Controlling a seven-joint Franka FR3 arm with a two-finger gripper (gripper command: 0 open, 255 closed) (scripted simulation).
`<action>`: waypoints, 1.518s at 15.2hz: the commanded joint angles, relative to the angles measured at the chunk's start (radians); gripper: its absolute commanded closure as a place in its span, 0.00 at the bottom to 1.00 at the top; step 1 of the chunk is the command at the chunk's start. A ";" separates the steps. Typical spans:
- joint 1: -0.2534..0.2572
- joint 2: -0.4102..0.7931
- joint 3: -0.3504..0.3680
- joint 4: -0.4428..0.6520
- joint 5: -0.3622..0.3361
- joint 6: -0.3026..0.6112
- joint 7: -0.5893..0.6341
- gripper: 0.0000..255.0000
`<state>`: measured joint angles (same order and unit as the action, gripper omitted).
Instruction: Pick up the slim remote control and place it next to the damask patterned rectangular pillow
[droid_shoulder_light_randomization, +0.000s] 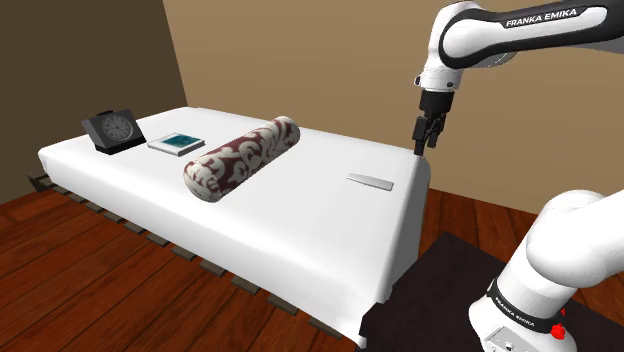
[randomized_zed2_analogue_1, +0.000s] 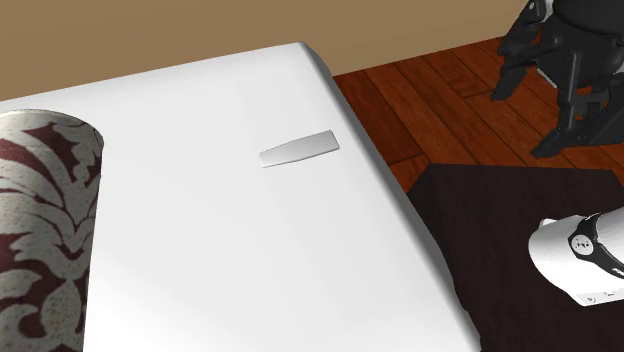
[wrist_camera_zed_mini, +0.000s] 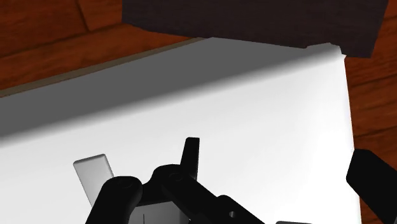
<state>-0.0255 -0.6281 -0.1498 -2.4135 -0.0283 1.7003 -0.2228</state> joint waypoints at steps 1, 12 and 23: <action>-0.002 0.056 -0.027 -0.008 -0.016 0.071 -0.043 0.00; 0.006 0.429 -0.142 0.073 -0.016 0.388 -0.265 0.00; -0.025 0.864 -0.171 0.326 0.125 0.580 -0.513 0.00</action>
<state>-0.0410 0.1859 -0.3217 -2.1255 0.0775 2.2676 -0.7057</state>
